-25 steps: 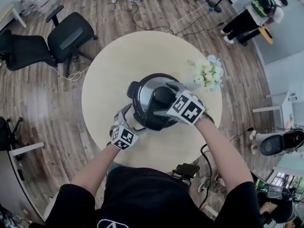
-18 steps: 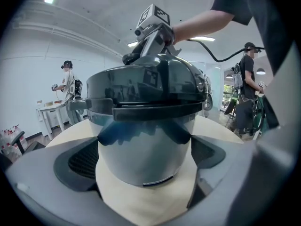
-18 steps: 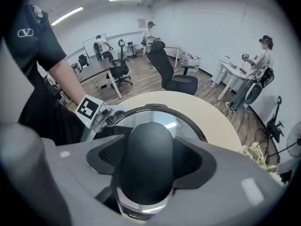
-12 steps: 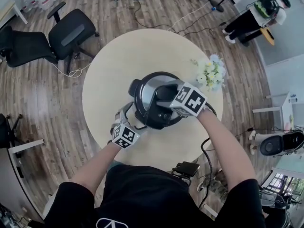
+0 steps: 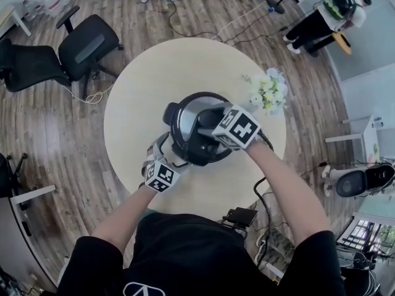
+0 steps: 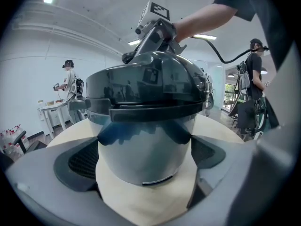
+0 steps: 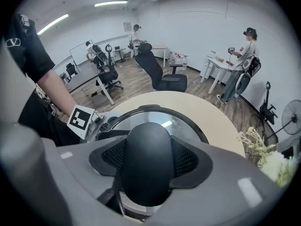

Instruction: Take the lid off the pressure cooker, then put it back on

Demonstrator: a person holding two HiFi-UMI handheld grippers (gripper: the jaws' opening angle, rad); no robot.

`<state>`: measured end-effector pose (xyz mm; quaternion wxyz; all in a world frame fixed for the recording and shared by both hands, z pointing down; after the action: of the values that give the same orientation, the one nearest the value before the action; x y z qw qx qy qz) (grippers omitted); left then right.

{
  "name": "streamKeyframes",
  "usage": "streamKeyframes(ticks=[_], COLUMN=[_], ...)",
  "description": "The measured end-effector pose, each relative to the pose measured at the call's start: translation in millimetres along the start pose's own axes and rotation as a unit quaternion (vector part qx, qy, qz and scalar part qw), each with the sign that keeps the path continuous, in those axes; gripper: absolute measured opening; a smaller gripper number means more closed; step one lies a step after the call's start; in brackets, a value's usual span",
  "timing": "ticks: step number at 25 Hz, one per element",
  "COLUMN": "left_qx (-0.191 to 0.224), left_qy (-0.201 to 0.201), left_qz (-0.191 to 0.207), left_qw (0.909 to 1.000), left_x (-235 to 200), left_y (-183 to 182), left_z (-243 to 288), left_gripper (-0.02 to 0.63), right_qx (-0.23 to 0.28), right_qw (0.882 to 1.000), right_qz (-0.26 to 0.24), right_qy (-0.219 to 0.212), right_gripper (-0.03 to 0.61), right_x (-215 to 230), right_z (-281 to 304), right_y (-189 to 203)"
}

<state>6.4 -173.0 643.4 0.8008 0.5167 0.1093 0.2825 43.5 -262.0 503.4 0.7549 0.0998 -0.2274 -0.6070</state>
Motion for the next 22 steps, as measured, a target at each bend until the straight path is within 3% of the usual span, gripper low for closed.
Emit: streamKeyframes(ticks=[9, 15, 22], left_qx=[-0.001, -0.009, -0.014], left_qy=[-0.002, 0.0, 0.004], left_qz=[-0.001, 0.0, 0.002], left_qw=[1.0, 1.0, 0.9999], left_x=[-1, 0, 2], left_y=[0, 1, 0], left_z=[0, -1, -1], left_gripper=[0.591, 0.591, 0.591], right_qx=[0.033, 0.058, 0.059], right_qw=[0.99, 0.97, 0.966], right_qz=[0.124, 0.209, 0.221], right_qy=[0.065, 0.11, 0.117], right_gripper=[0.285, 0.287, 0.293], right_x=[10, 14, 15], right_z=[-4, -6, -7], right_y=[-3, -1, 2])
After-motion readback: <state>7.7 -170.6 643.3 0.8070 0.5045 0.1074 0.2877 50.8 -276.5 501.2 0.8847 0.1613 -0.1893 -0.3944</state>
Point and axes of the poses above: the fingertips, and each gripper's own axes: z forward along the fingers, x to its right, y out of its underside, the point moved 2 cm from there along -z, backward along the fingers, and after that the axes turned 11 degrees about -y, right-handed, at the moved point
